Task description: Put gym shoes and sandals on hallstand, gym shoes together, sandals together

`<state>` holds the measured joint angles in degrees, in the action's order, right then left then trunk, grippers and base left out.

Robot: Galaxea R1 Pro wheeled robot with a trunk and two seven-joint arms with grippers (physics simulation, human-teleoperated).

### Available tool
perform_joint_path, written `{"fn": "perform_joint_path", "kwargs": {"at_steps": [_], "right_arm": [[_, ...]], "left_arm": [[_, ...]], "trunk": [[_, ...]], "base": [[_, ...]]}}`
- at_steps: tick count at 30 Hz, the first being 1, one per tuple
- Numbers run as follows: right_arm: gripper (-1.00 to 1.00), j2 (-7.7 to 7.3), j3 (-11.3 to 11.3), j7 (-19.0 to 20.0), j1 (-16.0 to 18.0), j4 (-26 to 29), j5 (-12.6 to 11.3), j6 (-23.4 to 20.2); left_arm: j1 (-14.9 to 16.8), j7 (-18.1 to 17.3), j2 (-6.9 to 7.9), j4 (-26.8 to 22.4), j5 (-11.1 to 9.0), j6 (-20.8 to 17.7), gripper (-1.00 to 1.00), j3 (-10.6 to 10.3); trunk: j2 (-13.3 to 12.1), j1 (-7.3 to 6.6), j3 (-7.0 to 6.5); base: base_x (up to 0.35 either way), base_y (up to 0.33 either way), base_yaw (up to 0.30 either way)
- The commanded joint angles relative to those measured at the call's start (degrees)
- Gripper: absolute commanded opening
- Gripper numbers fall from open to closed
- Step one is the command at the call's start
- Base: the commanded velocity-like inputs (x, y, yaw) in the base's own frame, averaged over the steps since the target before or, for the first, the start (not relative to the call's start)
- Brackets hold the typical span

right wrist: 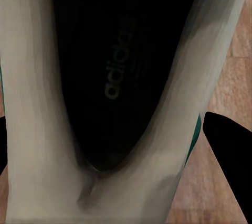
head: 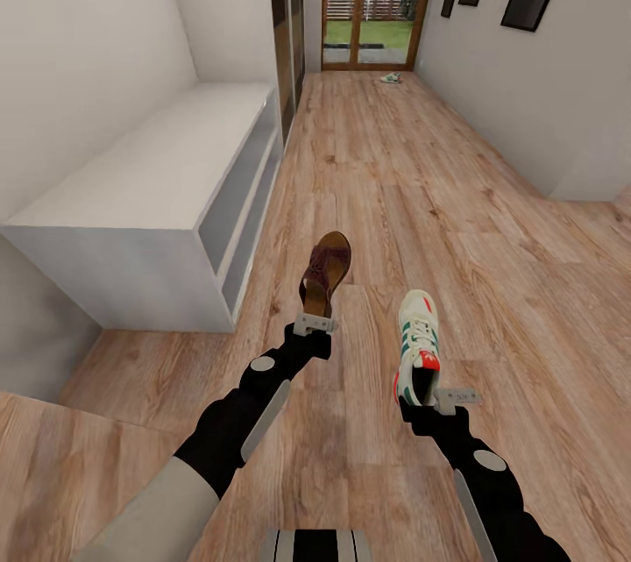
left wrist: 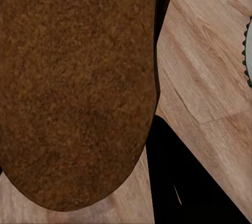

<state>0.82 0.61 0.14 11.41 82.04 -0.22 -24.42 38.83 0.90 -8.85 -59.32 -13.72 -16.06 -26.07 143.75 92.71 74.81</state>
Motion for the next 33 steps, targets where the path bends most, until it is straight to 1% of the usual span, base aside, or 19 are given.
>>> {"fn": "perform_joint_path", "kwargs": {"at_steps": [1, 2, 3, 9, 15, 18, 19, 28, 33], "right_arm": [[-1.0, 0.03, 0.07, -0.05, 0.02, 0.09, -0.03, -0.33], [-1.0, 0.04, 0.07, -0.05, 0.02, 0.08, -0.03, -0.32], [-1.0, 0.01, 0.09, -0.05, 0.04, 0.05, 0.24, -0.35], [-1.0, 0.04, 0.09, -0.05, 0.02, -0.01, 0.13, -0.35], [-1.0, 0.06, 0.09, -0.05, 0.02, 0.1, 0.33, -0.35], [-1.0, 0.06, 0.02, -0.05, 0.02, 0.09, 0.38, -0.36], [-1.0, 0.06, 0.02, -0.08, 0.02, 0.09, 0.38, -0.36], [-1.0, 0.06, 0.04, -0.22, 0.02, 0.21, 0.47, -0.35], [-1.0, 0.06, 0.04, -0.23, 0.02, 0.3, 0.47, -0.36]], "left_arm": [[0.02, 0.02, 0.0, -0.08, -0.32, -0.3, -1.0, -0.03], [0.02, 0.03, 0.01, -0.09, -0.32, -0.3, -1.0, -0.03], [-0.31, 0.07, 0.18, 0.07, -0.81, -0.62, -1.0, -0.03], [-0.56, 0.07, 0.2, 0.11, -0.94, -0.63, -1.0, -0.03], [-2.43, 0.07, 0.23, 0.12, -3.8, -0.56, -1.0, -0.03], [-2.58, 0.07, 0.23, 0.15, -5.21, -0.55, -1.0, 0.03], [-2.6, 0.07, 0.23, 0.16, -5.39, -0.55, -1.0, 0.02], [-2.62, 0.07, 0.23, 0.16, -5.52, -0.55, -1.0, -0.03], [-2.62, 0.07, 0.23, 0.16, -5.52, -0.55, -1.0, -0.03]], "trunk": [[0.02, -0.01, 0.04], [0.02, -0.01, 0.04], [0.02, -0.01, 0.04], [0.02, -0.01, 0.04], [0.02, -0.01, 0.04], [0.02, -0.01, 0.04], [0.02, -0.01, 0.04], [0.02, -0.01, 0.04], [0.02, -0.01, 0.04]], "base": [[0.0, 0.0, 0.0], [0.0, 0.0, 0.0], [0.0, 0.0, 0.0], [0.0, 0.0, 0.0], [0.0, 0.0, 0.0], [0.0, 0.0, 0.0], [0.0, 0.0, 0.0], [-0.003, -0.007, 0.0], [-0.117, -0.185, 0.0]]}}
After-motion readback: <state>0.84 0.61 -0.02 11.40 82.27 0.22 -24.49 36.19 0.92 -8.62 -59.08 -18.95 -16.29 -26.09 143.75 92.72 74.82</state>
